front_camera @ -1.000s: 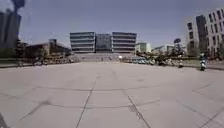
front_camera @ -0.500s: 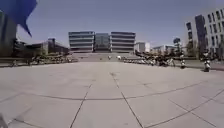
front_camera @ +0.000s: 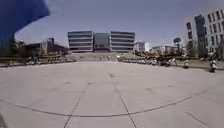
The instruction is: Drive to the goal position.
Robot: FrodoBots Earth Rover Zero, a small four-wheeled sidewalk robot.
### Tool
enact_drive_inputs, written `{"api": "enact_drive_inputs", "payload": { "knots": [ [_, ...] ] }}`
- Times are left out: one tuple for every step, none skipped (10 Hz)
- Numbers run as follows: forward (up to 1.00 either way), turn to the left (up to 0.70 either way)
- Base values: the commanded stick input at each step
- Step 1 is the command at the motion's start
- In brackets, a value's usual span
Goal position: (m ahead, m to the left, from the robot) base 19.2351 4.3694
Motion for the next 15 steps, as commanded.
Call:
{"api": "enact_drive_inputs", "payload": {
  "knots": [
    [1.0,0.0],
    [1.0,0.0],
    [1.0,0.0],
    [1.0,0.0],
    [1.0,0.0],
    [1.0,0.17],
    [1.0,0.37],
    [1.0,0.4],
    [1.0,0.3],
    [1.0,0.0],
    [1.0,0.0],
    [1.0,0.0],
    [1.0,0.0],
    [1.0,0.0],
    [1.0,0.0]
  ]
}}
